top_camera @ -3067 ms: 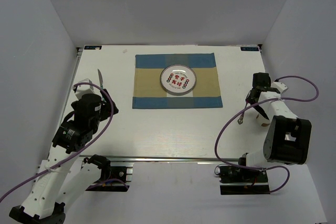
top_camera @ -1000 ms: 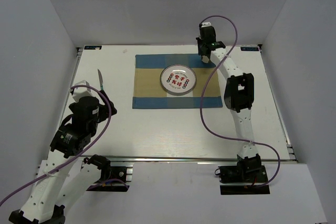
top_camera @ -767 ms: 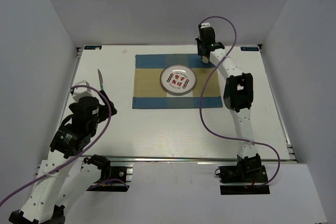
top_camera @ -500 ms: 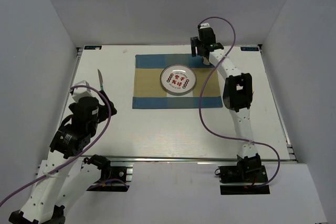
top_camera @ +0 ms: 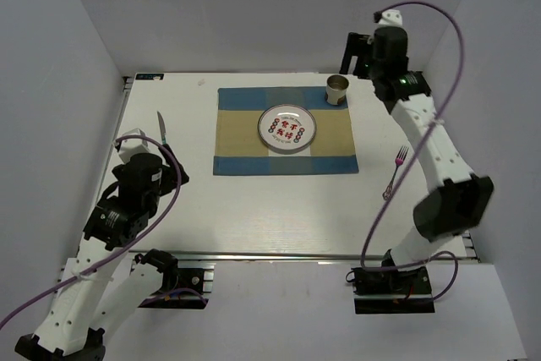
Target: Set the dinner table for one person
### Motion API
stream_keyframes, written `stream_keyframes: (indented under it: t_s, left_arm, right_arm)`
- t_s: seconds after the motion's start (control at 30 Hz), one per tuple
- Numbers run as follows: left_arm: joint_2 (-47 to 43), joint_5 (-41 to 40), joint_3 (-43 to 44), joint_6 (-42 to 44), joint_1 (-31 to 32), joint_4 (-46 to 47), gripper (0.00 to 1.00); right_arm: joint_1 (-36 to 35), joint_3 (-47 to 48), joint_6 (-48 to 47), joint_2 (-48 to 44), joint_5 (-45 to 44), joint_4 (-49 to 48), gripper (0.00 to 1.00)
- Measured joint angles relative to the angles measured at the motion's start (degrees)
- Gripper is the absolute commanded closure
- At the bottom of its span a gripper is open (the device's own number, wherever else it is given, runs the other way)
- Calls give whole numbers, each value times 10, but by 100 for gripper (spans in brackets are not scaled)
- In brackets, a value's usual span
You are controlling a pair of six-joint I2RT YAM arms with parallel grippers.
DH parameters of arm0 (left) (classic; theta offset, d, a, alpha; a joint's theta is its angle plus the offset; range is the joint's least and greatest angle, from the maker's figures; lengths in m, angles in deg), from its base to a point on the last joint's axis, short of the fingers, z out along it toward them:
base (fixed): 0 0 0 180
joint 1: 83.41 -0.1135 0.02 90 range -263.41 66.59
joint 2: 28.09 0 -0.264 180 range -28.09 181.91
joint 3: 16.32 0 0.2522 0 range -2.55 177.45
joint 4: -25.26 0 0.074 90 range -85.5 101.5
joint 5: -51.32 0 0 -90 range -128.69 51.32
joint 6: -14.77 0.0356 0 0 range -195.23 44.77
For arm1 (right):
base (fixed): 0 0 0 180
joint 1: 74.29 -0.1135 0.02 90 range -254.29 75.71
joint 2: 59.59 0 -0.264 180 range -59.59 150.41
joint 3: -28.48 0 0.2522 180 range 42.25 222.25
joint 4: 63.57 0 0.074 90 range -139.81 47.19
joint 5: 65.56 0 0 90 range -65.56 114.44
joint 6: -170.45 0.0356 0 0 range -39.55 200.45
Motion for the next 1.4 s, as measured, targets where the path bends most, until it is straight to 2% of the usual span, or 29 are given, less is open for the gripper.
stream_keyframes:
  t_s: [0.13,0.23,0.37,0.43,0.53,0.67,0.9,0.97,1.07,1.2,1.27,1.4]
  left_arm:
    - [7,-4,0,-4,0,0,2]
    - [7,-8,0,-6,0,0,2]
    - [44,-31,7,-34,0,-9,2]
    - [74,-27,7,-47,-1,2,2]
    - [158,-1,23,-72,-11,19,2]
    - [344,44,95,-97,-58,37,2]
    - [538,85,221,-78,-261,48,2]
    - [589,100,248,-57,-294,56,2]
    - [697,137,311,-19,-311,53,8]
    - [817,180,378,25,-310,38,8]
    - [838,194,382,42,-308,26,9]
    - [858,207,431,63,-309,-6,18]
  right_arm:
    - [9,-152,31,-138,-49,-5,11]
    - [12,-313,78,-211,-96,-2,11]
    - [16,-464,116,-275,-90,18,11]
    - [15,-505,126,-314,-77,29,11]
    - [15,-521,137,-371,-49,33,11]
    - [13,-521,144,-426,20,19,11]
    - [8,-531,144,-480,134,23,11]
    - [8,-541,144,-510,165,23,11]
    - [8,-550,143,-541,205,22,11]
    - [8,-550,136,-549,239,20,11]
    - [8,-550,132,-549,245,21,11]
    - [5,-550,130,-549,254,20,11]
